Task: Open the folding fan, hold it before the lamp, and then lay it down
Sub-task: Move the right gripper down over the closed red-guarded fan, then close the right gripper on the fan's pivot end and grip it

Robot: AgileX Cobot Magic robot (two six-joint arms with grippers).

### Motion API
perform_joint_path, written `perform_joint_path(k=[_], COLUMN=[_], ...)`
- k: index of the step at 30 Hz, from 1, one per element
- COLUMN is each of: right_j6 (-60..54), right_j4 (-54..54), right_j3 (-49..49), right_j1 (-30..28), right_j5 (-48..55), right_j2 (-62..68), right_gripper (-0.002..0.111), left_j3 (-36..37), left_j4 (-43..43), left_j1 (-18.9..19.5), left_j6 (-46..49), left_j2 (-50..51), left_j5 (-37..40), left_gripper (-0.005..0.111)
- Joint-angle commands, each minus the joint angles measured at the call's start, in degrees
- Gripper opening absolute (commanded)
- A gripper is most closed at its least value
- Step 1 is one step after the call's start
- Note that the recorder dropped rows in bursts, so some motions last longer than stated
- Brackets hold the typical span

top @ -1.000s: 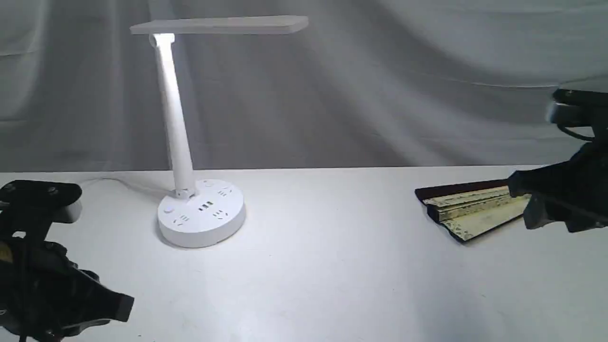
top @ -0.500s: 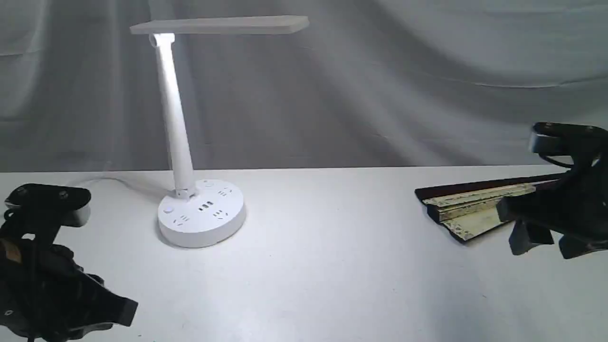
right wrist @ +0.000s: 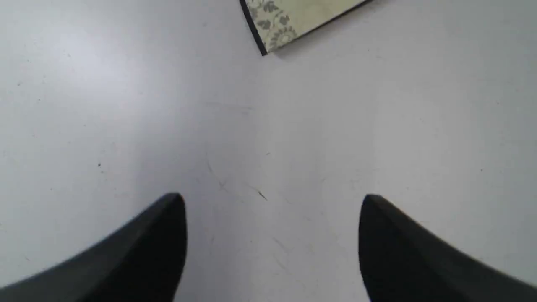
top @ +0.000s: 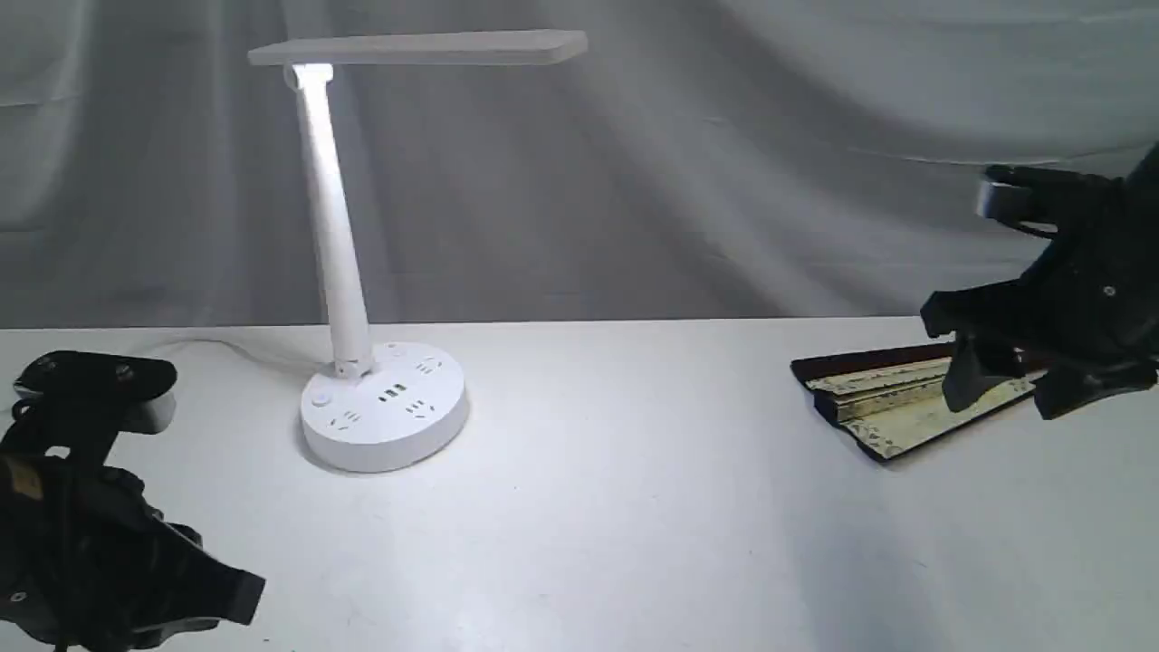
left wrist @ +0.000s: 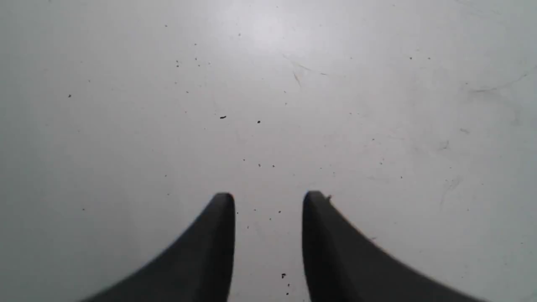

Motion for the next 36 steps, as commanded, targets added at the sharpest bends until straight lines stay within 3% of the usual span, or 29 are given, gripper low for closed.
perform_joint_path(k=[1,9,16,25,32,36], right_j6=[0.4,0.3,-1.4,-15.8,-33.3,-41.9], right_j4=[0.6,2.3,3.4,6.9,20.6,23.2], right_j3=[-4.2,-12.4,-21.2,-23.3,-23.3,-23.3], right_j1=[-0.5,-1.1,-5.8,-6.8,-6.3,-5.0], right_j5=[2.6,4.9,4.3,-4.9,-16.3,-17.4], right_j2=[3.0,10.1,16.8,20.0,23.7,26.6], right_gripper=[0.059,0.059,0.059,0.059,0.059,0.059], left_j3=[-0.3,-0.3,-0.3,-0.3,-0.3,-0.3], left_j4=[-0.5,-0.5,-0.5,-0.5,-0.5,-0.2], left_j1=[-0.4,-0.4,-0.4,-0.4,-0.4,-0.4], left_j6=[0.4,0.5,0.5,0.5,0.5,0.5], left_j2=[0.1,0.1,0.1,0.1,0.1,0.1], left_j5=[-0.6,-0.1,-0.1,0.0,0.0,0.0], left_gripper=[0.028,0.028,0.028,0.028,0.028,0.028])
